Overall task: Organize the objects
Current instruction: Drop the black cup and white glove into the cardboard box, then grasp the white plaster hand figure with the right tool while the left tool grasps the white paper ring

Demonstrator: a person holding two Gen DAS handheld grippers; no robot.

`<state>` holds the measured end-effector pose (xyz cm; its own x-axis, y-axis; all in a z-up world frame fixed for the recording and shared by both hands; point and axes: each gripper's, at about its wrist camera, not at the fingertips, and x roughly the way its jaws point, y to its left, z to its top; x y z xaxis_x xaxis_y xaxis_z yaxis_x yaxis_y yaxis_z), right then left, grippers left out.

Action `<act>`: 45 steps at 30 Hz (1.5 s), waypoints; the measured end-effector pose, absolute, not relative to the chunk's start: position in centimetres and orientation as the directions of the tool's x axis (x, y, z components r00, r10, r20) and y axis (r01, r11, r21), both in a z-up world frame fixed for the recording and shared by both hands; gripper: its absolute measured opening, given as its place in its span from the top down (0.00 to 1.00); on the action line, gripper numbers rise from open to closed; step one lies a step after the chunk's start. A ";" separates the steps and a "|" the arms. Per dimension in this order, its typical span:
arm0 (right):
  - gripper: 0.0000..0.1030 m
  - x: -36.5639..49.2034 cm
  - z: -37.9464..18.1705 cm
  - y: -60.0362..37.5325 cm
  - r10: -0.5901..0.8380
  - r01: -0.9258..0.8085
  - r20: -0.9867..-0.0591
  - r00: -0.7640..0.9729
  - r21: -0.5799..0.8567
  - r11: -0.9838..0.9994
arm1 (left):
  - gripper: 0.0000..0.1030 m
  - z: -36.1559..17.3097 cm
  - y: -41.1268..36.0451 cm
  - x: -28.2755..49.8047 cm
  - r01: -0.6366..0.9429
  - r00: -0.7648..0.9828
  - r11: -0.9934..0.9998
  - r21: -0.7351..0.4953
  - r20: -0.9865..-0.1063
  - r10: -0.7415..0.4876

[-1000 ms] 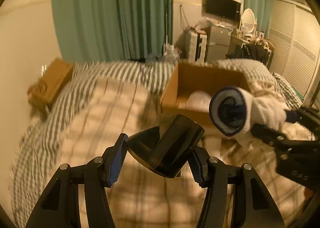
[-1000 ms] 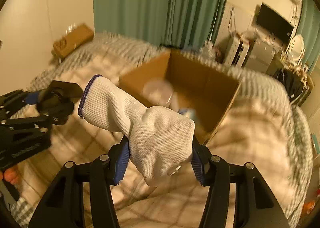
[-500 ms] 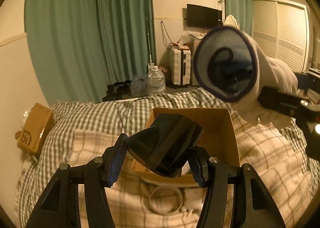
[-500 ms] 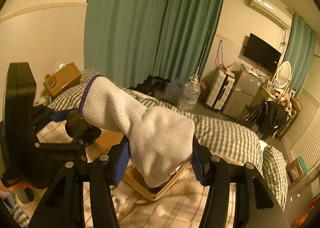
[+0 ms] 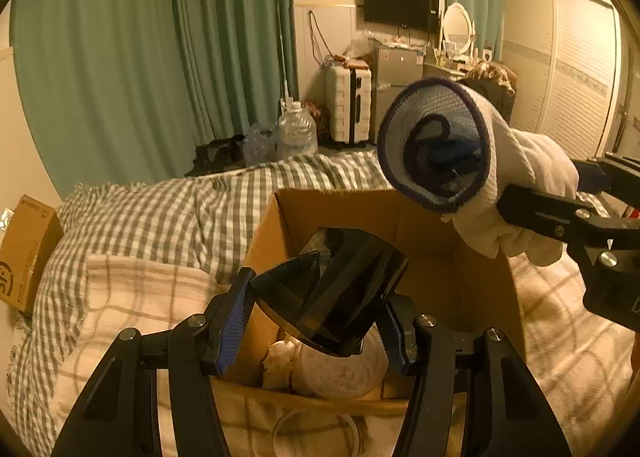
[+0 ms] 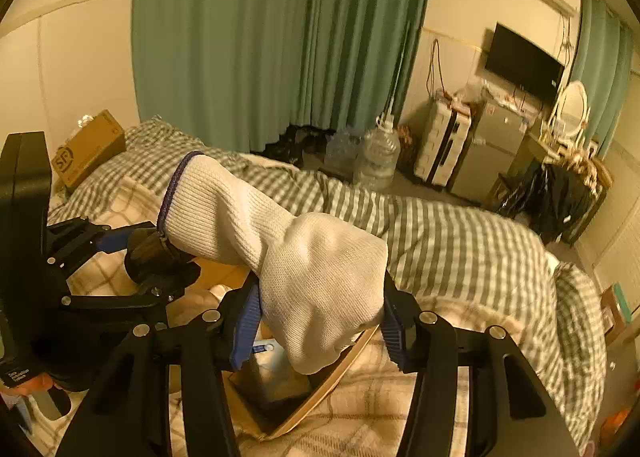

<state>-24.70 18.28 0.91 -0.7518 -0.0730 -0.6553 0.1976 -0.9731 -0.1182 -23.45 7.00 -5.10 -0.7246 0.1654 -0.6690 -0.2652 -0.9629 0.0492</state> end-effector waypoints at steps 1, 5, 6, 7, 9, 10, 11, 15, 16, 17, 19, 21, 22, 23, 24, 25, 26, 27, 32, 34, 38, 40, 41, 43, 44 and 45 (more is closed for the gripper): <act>0.51 -25.1 0.3 18.5 -0.075 0.197 -0.662 -0.746 -0.112 -0.974 | 0.43 -5.5 7.2 -23.8 -0.266 -0.721 -0.963 0.049 -0.673 0.165; 0.51 -26.2 -1.4 19.5 -0.084 0.194 -0.677 -0.731 -0.088 -0.977 | 0.43 -6.4 7.9 -24.5 -0.268 -0.712 -0.962 0.040 -0.681 0.171; 0.50 -26.1 -1.6 19.6 -0.088 0.192 -0.673 -0.734 -0.082 -0.978 | 0.43 -6.5 8.2 -24.6 -0.270 -0.712 -0.962 0.037 -0.680 0.174; 0.45 -26.1 -1.6 19.7 -0.098 0.192 -0.664 -0.741 -0.071 -0.979 | 0.43 -6.5 8.3 -24.7 -0.272 -0.713 -0.962 0.034 -0.679 0.177; 0.33 -26.1 -1.4 20.1 -0.109 0.186 -0.654 -0.749 -0.050 -0.981 | 0.42 -6.4 8.7 -24.6 -0.288 -0.711 -0.957 0.031 -0.676 0.192; 0.28 -25.8 -1.1 20.3 -0.101 0.167 -0.641 -0.761 -0.043 -0.985 | 0.42 -6.4 8.9 -24.4 -0.296 -0.712 -0.954 0.034 -0.674 0.197; 0.26 -25.5 -0.8 20.6 -0.101 0.156 -0.627 -0.772 -0.034 -0.987 | 0.40 -6.3 9.1 -24.4 -0.302 -0.713 -0.953 0.040 -0.673 0.198; 0.21 -24.4 0.8 21.5 -0.094 0.131 -0.601 -0.794 -0.017 -0.991 | 0.12 -5.5 9.5 -23.4 -0.292 -0.742 -0.953 0.079 -0.648 0.173; 0.21 -24.0 1.1 21.7 -0.088 0.123 -0.592 -0.801 -0.019 -0.992 | 0.11 -5.0 9.4 -23.0 -0.286 -0.753 -0.955 0.081 -0.636 0.172; 0.21 -23.6 1.4 21.7 -0.084 0.119 -0.589 -0.804 -0.021 -0.993 | 0.11 -4.6 9.2 -22.7 -0.285 -0.757 -0.955 0.081 -0.631 0.172; 0.21 -22.6 2.0 21.8 -0.076 0.111 -0.583 -0.809 -0.025 -0.993 | 0.07 -3.7 8.7 -22.1 -0.274 -0.764 -0.958 0.079 -0.623 0.167; 0.21 -21.7 2.7 21.8 -0.073 0.108 -0.579 -0.812 -0.026 -0.994 | 0.04 -2.7 7.9 -21.3 -0.265 -0.775 -0.961 0.082 -0.611 0.162; 0.21 -21.0 3.1 21.8 -0.072 0.107 -0.576 -0.814 -0.027 -0.994 | 0.04 -2.2 7.6 -20.7 -0.261 -0.782 -0.961 0.087 -0.603 0.158; 0.21 -20.4 3.4 21.8 -0.070 0.106 -0.572 -0.817 -0.030 -0.994 | 0.04 -1.8 7.3 -20.3 -0.256 -0.787 -0.962 0.093 -0.598 0.152; 0.21 -19.7 3.8 21.8 -0.067 0.105 -0.567 -0.821 -0.034 -0.994 | 0.03 -1.3 6.9 -19.8 -0.250 -0.792 -0.963 0.099 -0.592 0.145; 0.21 -19.0 4.3 21.7 -0.063 0.103 -0.563 -0.824 -0.041 -0.994 | 0.02 -0.8 6.4 -19.2 -0.243 -0.798 -0.965 0.103 -0.586 0.138; 0.21 -18.5 4.7 21.6 -0.060 0.103 -0.558 -0.828 -0.046 -0.994 | 0.00 -0.4 5.9 -18.6 -0.234 -0.804 -0.967 0.102 -0.579 0.134; 0.21 -17.8 5.2 21.5 -0.059 0.104 -0.552 -0.832 -0.051 -0.993 | 0.00 0.0 5.5 -18.3 -0.227 -0.808 -0.969 0.098 -0.574 0.131; 0.21 -14.9 6.7 20.8 -0.056 0.100 -0.532 -0.845 -0.054 -0.994 | 0.00 0.8 2.7 -15.4 -0.183 -0.819 -0.979 0.091 -0.565 0.101; 0.21 -13.9 6.8 20.3 -0.059 0.100 -0.531 -0.845 -0.048 -0.994 | 0.00 0.7 1.9 -14.2 -0.161 -0.825 -0.982 0.100 -0.560 0.078; 0.21 -12.6 5.7 19.3 -0.076 0.101 -0.542 -0.837 -0.017 -0.995 | 0.00 -0.4 0.1 -12.7 -0.124 -0.817 -0.989 0.078 -0.573 0.057; 0.21 -12.3 4.6 18.7 -0.098 0.109 -0.559 -0.824 0.014 -0.994 | 0.00 -1.4 -0.7 -12.1 -0.122 -0.803 -0.991 0.048 -0.592 0.070; 0.21 -12.2 3.8 18.2 -0.105 0.111 -0.567 -0.817 0.024 -0.994 | 0.00 -1.9 -1.0 -11.9 -0.117 -0.800 -0.992 0.037 -0.596 0.072; 0.21 -12.4 2.3 17.4 -0.100 0.107 -0.588 -0.802 0.023 -0.994 | 0.00 -3.4 -1.3 -11.6 -0.108 -0.791 -0.994 0.034 -0.609 0.065; 0.21 -12.5 1.3 16.8 -0.094 0.104 -0.606 -0.790 0.018 -0.994 | 0.00 -4.1 -1.3 -11.6 -0.106 -0.784 -0.994 0.040 -0.618 0.058; 0.21 -12.6 0.5 16.3 -0.093 0.108 -0.621 -0.778 0.014 -0.994 | 0.00 -5.1 -1.2 -11.6 -0.101 -0.775 -0.993 0.053 -0.630 0.045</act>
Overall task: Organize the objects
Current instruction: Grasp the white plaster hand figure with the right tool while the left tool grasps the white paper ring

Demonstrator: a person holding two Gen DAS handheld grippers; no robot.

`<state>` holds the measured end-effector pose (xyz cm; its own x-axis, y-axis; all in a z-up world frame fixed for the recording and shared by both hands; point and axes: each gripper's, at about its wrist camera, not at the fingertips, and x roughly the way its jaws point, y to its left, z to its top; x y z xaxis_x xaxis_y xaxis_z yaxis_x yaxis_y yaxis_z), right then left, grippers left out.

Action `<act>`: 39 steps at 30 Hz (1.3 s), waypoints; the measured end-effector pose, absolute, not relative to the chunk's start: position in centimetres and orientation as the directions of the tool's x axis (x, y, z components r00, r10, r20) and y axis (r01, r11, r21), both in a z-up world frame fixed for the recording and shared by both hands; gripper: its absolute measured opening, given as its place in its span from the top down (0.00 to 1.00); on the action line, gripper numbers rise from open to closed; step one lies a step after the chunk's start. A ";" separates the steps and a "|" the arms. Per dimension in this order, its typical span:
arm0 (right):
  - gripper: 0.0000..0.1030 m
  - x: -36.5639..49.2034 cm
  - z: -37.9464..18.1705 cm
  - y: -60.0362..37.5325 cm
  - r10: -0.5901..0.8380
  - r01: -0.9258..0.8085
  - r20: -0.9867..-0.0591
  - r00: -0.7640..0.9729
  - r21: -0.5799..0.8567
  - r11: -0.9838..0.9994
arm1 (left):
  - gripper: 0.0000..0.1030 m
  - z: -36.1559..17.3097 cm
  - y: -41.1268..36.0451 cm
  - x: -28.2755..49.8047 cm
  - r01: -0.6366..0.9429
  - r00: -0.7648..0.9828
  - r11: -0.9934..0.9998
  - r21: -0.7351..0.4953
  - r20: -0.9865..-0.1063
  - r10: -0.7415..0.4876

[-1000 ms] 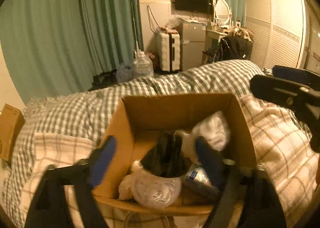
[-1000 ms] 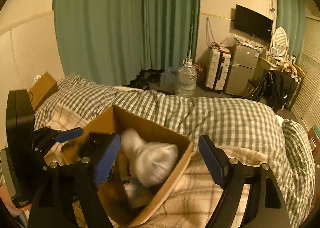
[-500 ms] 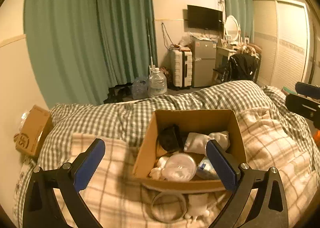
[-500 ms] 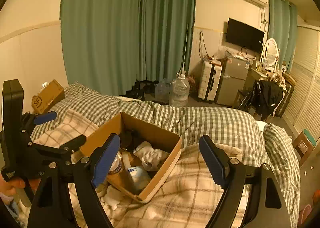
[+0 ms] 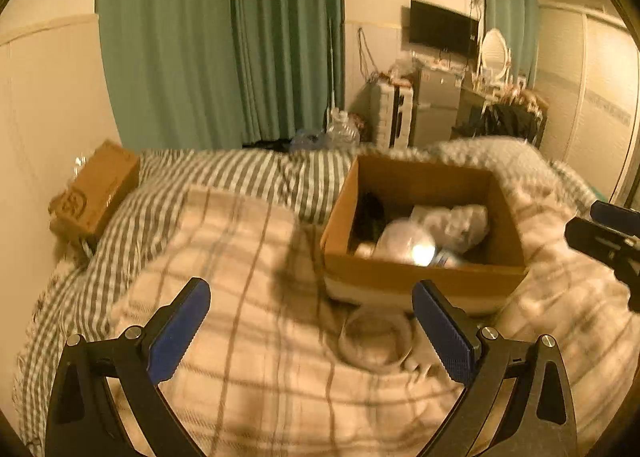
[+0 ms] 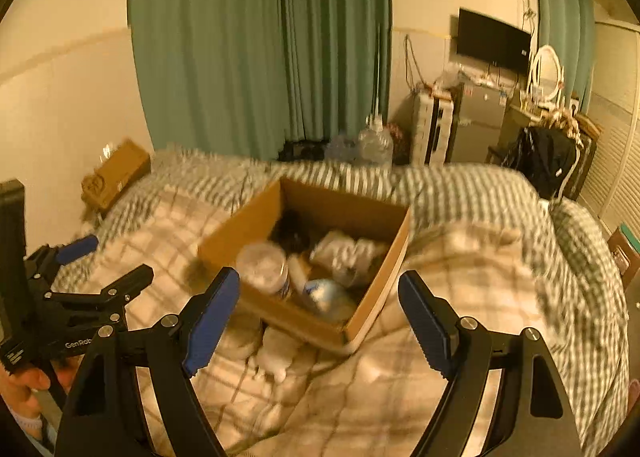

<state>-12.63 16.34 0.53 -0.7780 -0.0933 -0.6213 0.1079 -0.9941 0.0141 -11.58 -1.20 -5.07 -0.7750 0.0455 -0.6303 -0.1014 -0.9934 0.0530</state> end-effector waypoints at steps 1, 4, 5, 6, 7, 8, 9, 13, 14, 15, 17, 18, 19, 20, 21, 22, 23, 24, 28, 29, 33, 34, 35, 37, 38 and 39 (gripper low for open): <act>0.21 -12.8 -0.5 15.8 -0.094 0.113 -0.640 -0.763 0.012 -0.994 | 0.00 -5.9 -1.2 -11.6 -0.098 -0.769 -0.993 0.060 -0.638 0.038; 0.21 -12.9 -3.5 14.5 -0.094 0.124 -0.681 -0.726 0.005 -0.992 | 0.00 -8.3 -1.2 -11.3 -0.096 -0.744 -0.993 0.066 -0.668 0.028; 0.21 -13.0 -4.4 14.1 -0.091 0.131 -0.696 -0.713 -0.004 -0.991 | 0.00 -9.0 -1.2 -11.2 -0.095 -0.733 -0.993 0.065 -0.679 0.026; 0.21 -13.1 -5.5 13.5 -0.085 0.142 -0.712 -0.697 -0.020 -0.990 | 0.00 -9.7 -1.2 -11.1 -0.099 -0.719 -0.993 0.065 -0.694 0.026; 0.21 -13.2 -6.2 13.2 -0.077 0.143 -0.723 -0.687 -0.030 -0.989 | 0.00 -10.3 -1.2 -11.0 -0.101 -0.711 -0.992 0.072 -0.703 0.021; 0.21 -13.4 -7.1 13.1 -0.069 0.137 -0.737 -0.672 -0.033 -0.990 | 0.00 -10.7 -1.2 -11.0 -0.099 -0.709 -0.992 0.078 -0.705 0.015; 0.21 -13.6 -8.1 13.0 -0.070 0.133 -0.757 -0.650 -0.022 -0.991 | 0.00 -10.9 -1.2 -10.9 -0.097 -0.708 -0.992 0.083 -0.707 0.011; 0.21 -14.4 -10.0 13.1 -0.061 0.128 -0.793 -0.606 -0.022 -0.992 | 0.00 -11.2 -1.4 -11.0 -0.088 -0.705 -0.992 0.092 -0.709 -0.003; 0.21 -14.6 -10.4 13.2 -0.068 0.127 -0.802 -0.594 -0.010 -0.992 | 0.00 -11.4 -1.5 -11.0 -0.084 -0.704 -0.992 0.095 -0.710 -0.008; 0.21 -15.0 -10.9 13.2 -0.074 0.126 -0.812 -0.579 0.001 -0.992 | 0.00 -11.6 -1.6 -11.1 -0.080 -0.699 -0.992 0.096 -0.715 -0.013; 0.21 -15.7 -11.8 13.0 -0.066 0.120 -0.832 -0.551 -0.001 -0.993 | 0.00 -12.0 -1.8 -11.3 -0.070 -0.687 -0.993 0.096 -0.726 -0.022; 0.22 -16.1 -12.5 12.9 -0.058 0.119 -0.842 -0.537 -0.008 -0.993 | 0.00 -12.2 -2.0 -11.5 -0.061 -0.680 -0.994 0.092 -0.733 -0.025; 0.22 -16.5 -13.1 12.7 -0.055 0.121 -0.852 -0.520 -0.010 -0.993 | 0.00 -12.3 -2.2 -11.6 -0.056 -0.675 -0.995 0.089 -0.737 -0.028; 0.24 -16.9 -13.6 12.5 -0.054 0.125 -0.861 -0.505 -0.011 -0.992 | 0.00 -12.5 -2.4 -11.8 -0.051 -0.670 -0.995 0.084 -0.742 -0.028; 0.26 -17.3 -14.1 12.2 -0.049 0.128 -0.870 -0.490 -0.016 -0.992 | 0.00 -12.6 -2.5 -12.0 -0.047 -0.664 -0.996 0.081 -0.747 -0.030; 0.27 -17.7 -14.7 12.0 -0.046 0.131 -0.878 -0.477 -0.019 -0.991 | 0.00 -12.7 -2.6 -12.1 -0.042 -0.659 -0.996 0.080 -0.752 -0.033; 0.29 -18.1 -15.3 11.8 -0.043 0.132 -0.885 -0.464 -0.020 -0.991 | 0.00 -12.9 -2.7 -12.2 -0.039 -0.653 -0.996 0.080 -0.757 -0.035; 0.30 -18.5 -15.8 11.7 -0.045 0.133 -0.892 -0.451 -0.018 -0.991 | 0.00 -13.0 -2.7 -12.2 -0.039 -0.649 -0.996 0.082 -0.760 -0.037; 0.33 -19.9 -17.5 11.2 -0.048 0.128 -0.910 -0.411 -0.006 -0.992 | 0.00 -13.4 -2.6 -12.5 -0.041 -0.638 -0.995 0.090 -0.769 -0.044; 0.33 -20.2 -17.9 11.3 -0.049 0.122 -0.914 -0.403 -0.001 -0.993 | 0.00 -13.5 -2.6 -12.5 -0.041 -0.635 -0.995 0.092 -0.771 -0.045; 0.33 -20.9 -18.6 11.6 -0.047 0.104 -0.922 -0.385 0.007 -0.995 | 0.00 -13.7 -2.6 -12.7 -0.041 -0.625 -0.994 0.097 -0.779 -0.050; 0.36 -21.0 -18.8 11.7 -0.051 0.102 -0.924 -0.378 0.013 -0.995 | 0.00 -13.7 -2.5 -12.6 -0.040 -0.626 -0.994 0.097 -0.779 -0.051; 0.45 -21.1 -18.9 11.8 -0.062 0.104 -0.926 -0.373 0.024 -0.994 | 0.00 -13.7 -2.5 -12.6 -0.040 -0.627 -0.994 0.098 -0.778 -0.051; 0.49 -21.1 -19.1 12.0 -0.083 0.114 -0.930 -0.358 0.044 -0.992 | 0.00 -13.7 -2.6 -12.6 -0.041 -0.628 -0.994 0.098 -0.777 -0.050; 0.49 -20.9 -18.9 12.1 -0.090 0.116 -0.928 -0.361 0.051 -0.992 | 0.00 -13.7 -2.6 -12.6 -0.041 -0.627 -0.994 0.097 -0.778 -0.050; 0.49 -20.7 -18.7 12.3 -0.098 0.119 -0.927 -0.362 0.058 -0.991 | 0.00 -13.6 -2.6 -12.6 -0.043 -0.627 -0.994 0.096 -0.778 -0.048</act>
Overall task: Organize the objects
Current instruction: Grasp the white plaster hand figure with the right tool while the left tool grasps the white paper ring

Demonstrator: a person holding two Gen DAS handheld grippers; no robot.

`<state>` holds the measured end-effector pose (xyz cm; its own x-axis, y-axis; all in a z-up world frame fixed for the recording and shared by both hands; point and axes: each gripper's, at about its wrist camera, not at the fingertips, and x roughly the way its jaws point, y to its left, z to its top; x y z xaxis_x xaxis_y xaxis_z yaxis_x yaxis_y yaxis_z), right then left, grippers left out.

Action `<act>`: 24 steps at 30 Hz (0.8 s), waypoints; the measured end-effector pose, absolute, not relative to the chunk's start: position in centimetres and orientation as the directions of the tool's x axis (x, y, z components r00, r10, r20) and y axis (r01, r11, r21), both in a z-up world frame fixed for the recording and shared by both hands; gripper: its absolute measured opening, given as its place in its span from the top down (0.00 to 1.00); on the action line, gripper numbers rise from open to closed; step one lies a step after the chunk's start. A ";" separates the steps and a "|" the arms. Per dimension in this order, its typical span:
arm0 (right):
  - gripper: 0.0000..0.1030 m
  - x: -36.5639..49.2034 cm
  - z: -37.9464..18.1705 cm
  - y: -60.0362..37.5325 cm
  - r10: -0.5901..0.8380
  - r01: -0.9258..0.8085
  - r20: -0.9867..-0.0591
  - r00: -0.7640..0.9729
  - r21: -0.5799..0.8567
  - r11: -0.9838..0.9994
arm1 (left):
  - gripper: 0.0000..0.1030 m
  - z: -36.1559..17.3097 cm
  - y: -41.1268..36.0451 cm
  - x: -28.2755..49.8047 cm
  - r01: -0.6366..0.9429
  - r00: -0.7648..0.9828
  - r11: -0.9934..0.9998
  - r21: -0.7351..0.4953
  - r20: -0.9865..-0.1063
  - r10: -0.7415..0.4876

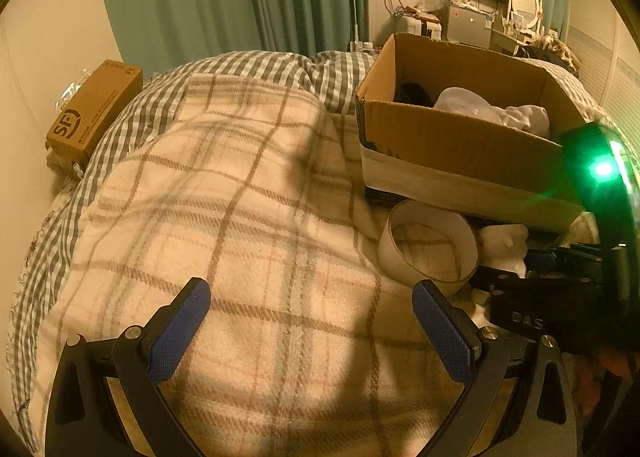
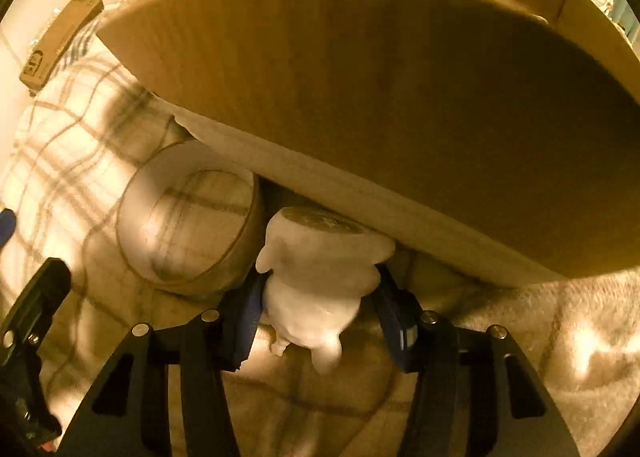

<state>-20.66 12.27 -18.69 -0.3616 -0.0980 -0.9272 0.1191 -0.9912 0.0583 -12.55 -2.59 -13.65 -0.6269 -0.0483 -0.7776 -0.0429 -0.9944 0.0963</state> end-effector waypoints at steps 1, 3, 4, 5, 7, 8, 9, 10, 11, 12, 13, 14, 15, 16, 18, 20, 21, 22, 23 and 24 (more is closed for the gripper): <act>0.49 -20.3 -18.4 12.5 -0.108 0.124 -0.925 -0.363 0.067 -0.990 | 0.00 -13.6 -2.6 -12.5 -0.046 -0.628 -0.995 0.094 -0.777 -0.044; 0.49 -19.1 -17.3 12.9 -0.119 0.133 -0.917 -0.380 0.073 -0.988 | 0.00 -13.6 -2.5 -12.4 -0.056 -0.628 -0.995 0.088 -0.777 -0.033; 0.49 -18.5 -16.7 13.1 -0.117 0.137 -0.912 -0.393 0.068 -0.988 | 0.00 -13.5 -2.4 -12.3 -0.067 -0.629 -0.994 0.086 -0.777 -0.025; 0.49 -17.8 -16.1 13.2 -0.109 0.140 -0.905 -0.411 0.056 -0.989 | 0.00 -13.5 -2.2 -12.2 -0.079 -0.630 -0.993 0.088 -0.776 -0.019; 0.49 -16.3 -14.5 13.8 -0.089 0.139 -0.886 -0.456 0.028 -0.990 | 0.00 -13.5 -1.4 -12.1 -0.105 -0.630 -0.988 0.111 -0.776 -0.020; 0.49 -15.8 -13.9 14.0 -0.083 0.137 -0.877 -0.474 0.019 -0.990 | 0.00 -13.6 -0.8 -12.1 -0.121 -0.632 -0.984 0.132 -0.774 -0.026; 0.49 -15.3 -13.3 14.3 -0.072 0.134 -0.868 -0.491 0.006 -0.991 | 0.00 -13.6 -0.4 -12.1 -0.137 -0.633 -0.980 0.143 -0.773 -0.024; 0.49 -15.1 -12.7 14.7 -0.064 0.131 -0.861 -0.504 -0.004 -0.991 | 0.00 -13.6 0.3 -12.0 -0.159 -0.633 -0.975 0.153 -0.774 -0.018; 0.49 -14.8 -12.4 14.8 -0.063 0.129 -0.857 -0.511 -0.004 -0.992 | 0.00 -13.7 0.7 -12.0 -0.175 -0.633 -0.972 0.159 -0.774 -0.012; 0.50 -14.6 -12.1 15.3 -0.065 0.127 -0.854 -0.516 -0.001 -0.992 | 0.00 -13.8 1.3 -12.0 -0.192 -0.631 -0.968 0.164 -0.776 -0.006; 0.50 -14.6 -11.6 15.7 -0.065 0.121 -0.852 -0.519 0.002 -0.993 | 0.00 -14.0 1.9 -12.2 -0.209 -0.628 -0.963 0.168 -0.778 0.001; 0.50 -14.0 -11.5 16.3 -0.064 0.116 -0.850 -0.522 0.004 -0.993 | 0.00 -14.1 2.3 -12.4 -0.218 -0.624 -0.961 0.169 -0.782 0.004; 0.50 -13.9 -11.3 16.8 -0.066 0.112 -0.850 -0.523 0.008 -0.994 | 0.00 -14.3 2.6 -12.8 -0.222 -0.618 -0.961 0.165 -0.786 0.008; 0.50 -14.7 -11.3 16.4 -0.070 0.109 -0.849 -0.523 0.016 -0.994 | 0.00 -14.5 2.9 -13.1 -0.224 -0.610 -0.962 0.154 -0.793 0.015; 0.50 -14.6 -11.2 16.9 -0.076 0.102 -0.847 -0.525 0.026 -0.994 | 0.00 -15.0 3.3 -13.9 -0.233 -0.586 -0.965 0.119 -0.810 0.042; 0.50 -14.2 -11.1 17.1 -0.086 0.103 -0.847 -0.524 0.037 -0.994 | 0.00 -15.6 3.8 -14.7 -0.239 -0.563 -0.967 0.087 -0.824 0.065; 0.50 -14.3 -11.2 16.9 -0.089 0.104 -0.848 -0.523 0.040 -0.994 | 0.00 -16.1 4.1 -15.1 -0.238 -0.553 -0.968 0.081 -0.830 0.066; 0.50 -14.3 -11.5 16.4 -0.093 0.107 -0.848 -0.522 0.043 -0.993 | 0.00 -16.3 4.3 -15.4 -0.241 -0.548 -0.967 0.083 -0.834 0.065; 0.50 -14.4 -11.6 16.4 -0.097 0.109 -0.848 -0.520 0.047 -0.993 | 0.00 -16.6 4.5 -15.7 -0.244 -0.543 -0.966 0.086 -0.837 0.063; 0.50 -14.6 -11.7 16.3 -0.101 0.109 -0.849 -0.519 0.051 -0.993 | 0.00 -16.9 4.6 -16.0 -0.247 -0.540 -0.965 0.091 -0.840 0.058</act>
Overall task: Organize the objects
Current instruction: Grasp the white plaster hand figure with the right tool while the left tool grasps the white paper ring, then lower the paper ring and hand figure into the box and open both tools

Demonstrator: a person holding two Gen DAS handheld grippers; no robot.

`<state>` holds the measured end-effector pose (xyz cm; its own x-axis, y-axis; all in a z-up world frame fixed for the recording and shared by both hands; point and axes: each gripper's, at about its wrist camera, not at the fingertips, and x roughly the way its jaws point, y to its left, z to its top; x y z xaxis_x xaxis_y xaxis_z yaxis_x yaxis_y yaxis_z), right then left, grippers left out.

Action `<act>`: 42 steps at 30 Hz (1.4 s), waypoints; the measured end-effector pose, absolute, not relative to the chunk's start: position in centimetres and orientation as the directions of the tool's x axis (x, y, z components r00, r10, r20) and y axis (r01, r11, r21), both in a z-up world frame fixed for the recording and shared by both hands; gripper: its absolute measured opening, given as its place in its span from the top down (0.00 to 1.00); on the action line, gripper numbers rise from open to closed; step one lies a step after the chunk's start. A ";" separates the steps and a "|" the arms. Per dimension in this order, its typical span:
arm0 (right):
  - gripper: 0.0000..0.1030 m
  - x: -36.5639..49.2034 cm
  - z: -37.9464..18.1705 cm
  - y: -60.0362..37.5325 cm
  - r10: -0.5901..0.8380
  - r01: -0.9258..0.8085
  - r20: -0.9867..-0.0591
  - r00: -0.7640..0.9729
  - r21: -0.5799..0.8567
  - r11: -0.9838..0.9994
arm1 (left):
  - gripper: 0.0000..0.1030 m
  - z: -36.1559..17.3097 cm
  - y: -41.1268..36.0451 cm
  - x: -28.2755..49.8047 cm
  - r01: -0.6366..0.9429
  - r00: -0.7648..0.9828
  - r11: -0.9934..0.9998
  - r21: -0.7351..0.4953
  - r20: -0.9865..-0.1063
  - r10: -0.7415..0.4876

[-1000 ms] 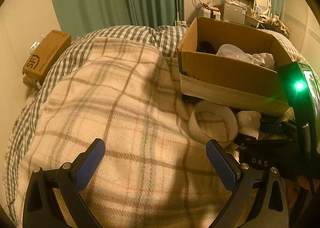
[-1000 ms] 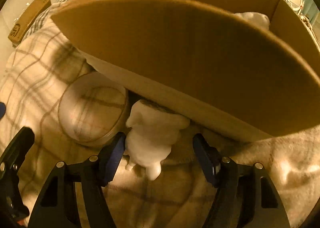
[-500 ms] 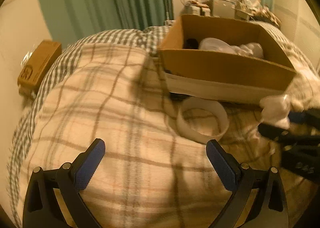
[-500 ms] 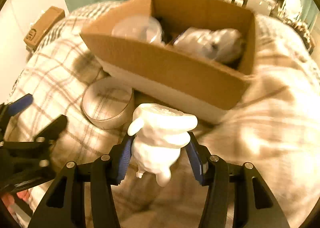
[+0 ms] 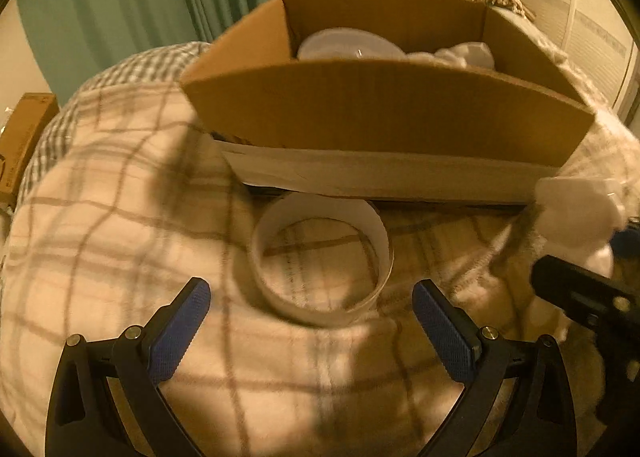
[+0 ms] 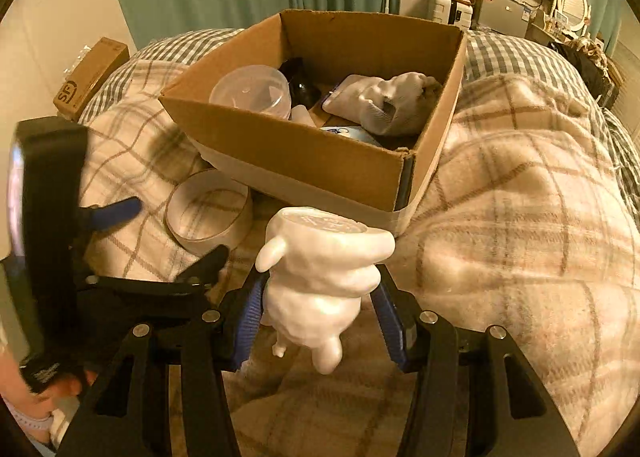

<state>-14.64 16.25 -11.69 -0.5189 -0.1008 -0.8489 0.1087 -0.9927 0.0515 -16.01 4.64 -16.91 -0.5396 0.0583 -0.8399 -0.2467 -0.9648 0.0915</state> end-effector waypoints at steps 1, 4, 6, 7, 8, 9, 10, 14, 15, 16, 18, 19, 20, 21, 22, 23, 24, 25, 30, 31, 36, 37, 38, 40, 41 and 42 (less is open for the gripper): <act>0.50 -14.8 -11.8 16.2 -0.104 0.108 -0.849 -0.519 0.056 -0.993 | 0.00 -17.3 4.8 -16.4 -0.246 -0.535 -0.965 0.091 -0.843 0.057; 0.50 -14.9 -11.9 16.0 -0.107 0.106 -0.850 -0.516 0.061 -0.992 | 0.14 -17.8 4.7 -17.1 -0.244 -0.516 -0.967 0.074 -0.854 0.064; 0.50 -14.9 -11.9 15.9 -0.106 0.106 -0.850 -0.516 0.060 -0.993 | 0.26 -17.8 4.5 -17.1 -0.249 -0.508 -0.967 0.055 -0.857 0.082; 0.50 -15.0 -11.9 15.9 -0.106 0.105 -0.850 -0.516 0.060 -0.993 | 0.26 -17.7 4.5 -17.0 -0.254 -0.510 -0.966 0.046 -0.855 0.093; 0.50 -15.0 -11.9 15.8 -0.106 0.105 -0.850 -0.516 0.060 -0.993 | 0.26 -17.5 4.4 -16.8 -0.254 -0.516 -0.966 0.044 -0.851 0.097; 0.50 -14.9 -11.9 15.8 -0.106 0.105 -0.849 -0.517 0.060 -0.993 | 0.26 -17.4 4.3 -16.6 -0.254 -0.520 -0.966 0.042 -0.848 0.100; 0.50 -14.9 -11.9 15.8 -0.106 0.105 -0.849 -0.518 0.060 -0.993 | 0.27 -17.2 4.3 -16.4 -0.255 -0.525 -0.966 0.036 -0.845 0.107; 0.50 -14.8 -11.9 16.0 -0.108 0.101 -0.846 -0.522 0.064 -0.993 | 0.37 -16.2 4.0 -15.1 -0.262 -0.537 -0.965 0.025 -0.834 0.124; 0.50 -14.7 -11.8 16.0 -0.109 0.100 -0.845 -0.524 0.067 -0.993 | 0.44 -16.0 3.9 -14.7 -0.264 -0.539 -0.964 0.023 -0.832 0.127; 0.50 -14.5 -11.7 16.0 -0.111 0.100 -0.842 -0.528 0.068 -0.993 | 0.48 -15.7 3.7 -14.3 -0.269 -0.539 -0.963 0.016 -0.831 0.136; 0.50 -14.4 -11.4 15.8 -0.107 0.102 -0.837 -0.536 0.061 -0.993 | 0.52 -15.6 3.5 -14.0 -0.276 -0.529 -0.961 0.007 -0.836 0.145; 0.50 -14.3 -11.4 15.8 -0.106 0.103 -0.836 -0.538 0.059 -0.993 | 0.52 -15.8 3.3 -14.2 -0.267 -0.524 -0.964 0.004 -0.840 0.142; 0.50 -14.2 -11.3 15.7 -0.105 0.104 -0.835 -0.540 0.058 -0.993 | 0.51 -15.9 3.1 -14.5 -0.260 -0.514 -0.966 -0.003 -0.846 0.141; 0.50 -14.2 -11.2 15.8 -0.103 0.103 -0.834 -0.543 0.056 -0.993 | 0.49 -16.2 3.0 -14.8 -0.250 -0.504 -0.968 -0.012 -0.852 0.141; 0.50 -14.1 -11.1 15.8 -0.103 0.102 -0.832 -0.545 0.056 -0.993 | 0.47 -16.3 2.8 -14.8 -0.246 -0.500 -0.969 -0.015 -0.855 0.140; 0.50 -14.1 -11.1 15.8 -0.105 0.102 -0.832 -0.545 0.059 -0.993 | 0.42 -16.5 2.8 -14.9 -0.246 -0.497 -0.969 -0.012 -0.857 0.136; 0.50 -14.0 -11.1 15.9 -0.106 0.102 -0.831 -0.546 0.060 -0.993 | 0.37 -16.7 3.0 -15.1 -0.248 -0.494 -0.969 -0.003 -0.860 0.129; 0.50 -14.1 -11.1 15.9 -0.106 0.101 -0.832 -0.545 0.061 -0.993 | 0.34 -16.8 3.2 -15.3 -0.250 -0.497 -0.968 0.012 -0.860 0.117; 0.50 -14.4 -11.5 15.9 -0.107 0.102 -0.841 -0.531 0.062 -0.993 | 0.20 -17.5 4.3 -17.1 -0.248 -0.512 -0.967 0.060 -0.856 0.078; 0.50 -14.5 -11.6 16.0 -0.107 0.101 -0.842 -0.528 0.064 -0.993 | 0.19 -17.9 4.4 -17.6 -0.248 -0.504 -0.967 0.062 -0.860 0.074; 0.50 -14.9 -12.1 15.9 -0.112 0.099 -0.849 -0.516 0.070 -0.993 | 0.21 -18.5 4.6 -18.8 -0.243 -0.499 -0.968 0.057 -0.864 0.075; 0.50 -15.0 -12.1 15.9 -0.112 0.100 -0.850 -0.515 0.071 -0.992 | 0.21 -18.3 4.5 -18.6 -0.245 -0.504 -0.968 0.054 -0.860 0.080; 0.50 -14.9 -12.1 15.9 -0.113 0.100 -0.849 -0.516 0.072 -0.992 | 0.22 -18.1 4.3 -18.4 -0.246 -0.511 -0.968 0.049 -0.855 0.087; 0.50 -14.9 -12.1 16.0 -0.117 0.098 -0.846 -0.520 0.077 -0.992 | 0.22 -17.4 3.9 -17.8 -0.245 -0.519 -0.969 0.032 -0.848 0.103; 0.50 -14.8 -12.0 16.0 -0.116 0.097 -0.845 -0.522 0.077 -0.992 | 0.23 -17.0 3.7 -17.7 -0.243 -0.524 -0.970 0.025 -0.845 0.109; 0.50 -14.7 -11.9 16.0 -0.115 0.096 -0.843 -0.525 0.076 -0.992 | 0.23 -16.6 3.4 -17.2 -0.242 -0.529 -0.970 0.018 -0.841 0.116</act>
